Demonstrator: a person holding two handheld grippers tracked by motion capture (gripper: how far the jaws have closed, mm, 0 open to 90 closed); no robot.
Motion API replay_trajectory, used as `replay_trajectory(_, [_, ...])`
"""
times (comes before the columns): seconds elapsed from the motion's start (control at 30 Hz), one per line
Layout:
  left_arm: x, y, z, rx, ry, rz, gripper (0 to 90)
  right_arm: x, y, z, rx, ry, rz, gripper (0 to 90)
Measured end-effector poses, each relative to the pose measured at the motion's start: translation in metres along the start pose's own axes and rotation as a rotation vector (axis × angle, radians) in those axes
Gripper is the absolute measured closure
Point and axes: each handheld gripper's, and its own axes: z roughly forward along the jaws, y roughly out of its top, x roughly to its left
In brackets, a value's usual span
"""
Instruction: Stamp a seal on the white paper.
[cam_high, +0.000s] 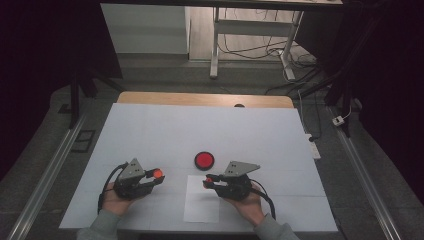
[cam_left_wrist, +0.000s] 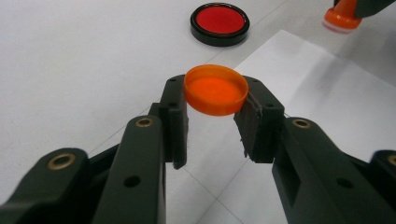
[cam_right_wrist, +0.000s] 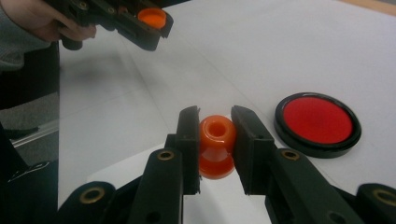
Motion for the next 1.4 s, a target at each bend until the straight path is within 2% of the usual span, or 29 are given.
replay_trajectory(0.57, [0.0,0.0,0.001,0.003,0.001,0.002,64.5,0.005,-0.011,0.02,0.073,0.014,-0.031,72.5])
replay_trajectory(1.4, [0.0,0.0,0.0,0.004,0.0,0.004,64.5,0.005,-0.017,0.028,0.122,-0.001,-0.05,72.5])
